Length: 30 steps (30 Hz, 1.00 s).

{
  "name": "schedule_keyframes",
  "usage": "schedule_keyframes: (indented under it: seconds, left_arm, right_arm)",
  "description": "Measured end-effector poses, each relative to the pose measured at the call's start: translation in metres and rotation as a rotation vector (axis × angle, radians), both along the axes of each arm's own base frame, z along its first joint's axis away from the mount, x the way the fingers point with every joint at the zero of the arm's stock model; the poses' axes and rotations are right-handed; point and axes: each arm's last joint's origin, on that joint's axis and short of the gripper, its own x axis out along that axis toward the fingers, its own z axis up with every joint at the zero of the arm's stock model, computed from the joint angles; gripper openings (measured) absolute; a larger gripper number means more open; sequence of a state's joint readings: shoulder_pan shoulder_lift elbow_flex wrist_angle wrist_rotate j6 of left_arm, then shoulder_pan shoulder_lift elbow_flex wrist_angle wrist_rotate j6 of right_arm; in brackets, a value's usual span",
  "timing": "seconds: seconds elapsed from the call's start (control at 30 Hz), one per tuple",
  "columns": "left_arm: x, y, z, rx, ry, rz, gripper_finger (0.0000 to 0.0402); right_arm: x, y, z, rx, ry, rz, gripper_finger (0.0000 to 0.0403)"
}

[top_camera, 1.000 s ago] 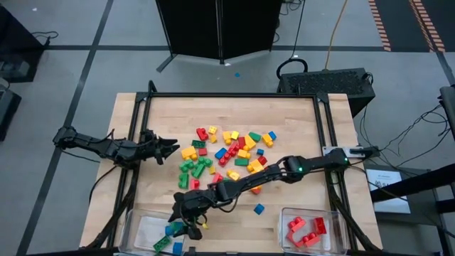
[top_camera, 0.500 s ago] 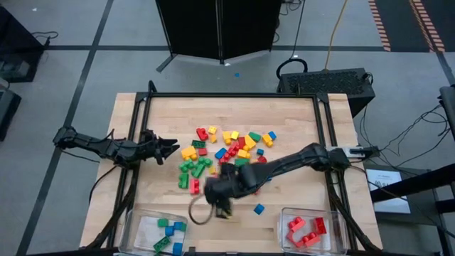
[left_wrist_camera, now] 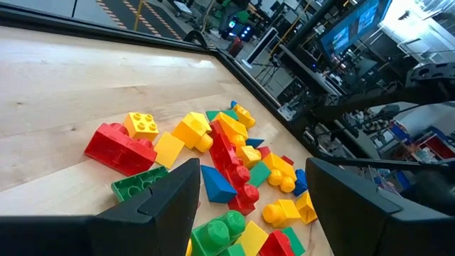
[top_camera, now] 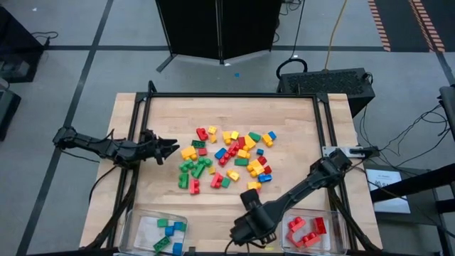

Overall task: Sort blocks by size
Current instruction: Put the blue triangular block into the left transparent bin

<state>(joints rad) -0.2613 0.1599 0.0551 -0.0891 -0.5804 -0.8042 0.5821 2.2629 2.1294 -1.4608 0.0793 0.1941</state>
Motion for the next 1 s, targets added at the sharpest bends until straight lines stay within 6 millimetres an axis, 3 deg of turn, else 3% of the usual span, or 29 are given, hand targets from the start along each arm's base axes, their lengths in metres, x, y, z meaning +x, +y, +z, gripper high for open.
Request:
schedule_keyframes:
  seconds: [0.1,0.47,0.63,1.0]
  left_arm:
    - [0.0,0.0,0.0,0.0,0.001,0.0,0.0255]
    - [0.0,-0.001,0.0,-0.004,0.003,-0.022,0.0255]
    - [0.0,-0.001,0.0,-0.004,0.004,-0.024,0.0255]
    - [0.0,-0.001,0.0,-0.004,0.006,-0.026,0.0255]
  right_arm:
    - [0.001,-0.006,-0.02,0.011,0.024,0.054,0.0228]
    - [-0.016,-0.044,-0.03,0.07,-0.065,0.14,0.0228]
    - [-0.012,-0.057,-0.041,0.105,-0.041,0.248,0.0228]
    - [-0.005,-0.062,-0.048,0.221,-0.027,0.409,0.0228]
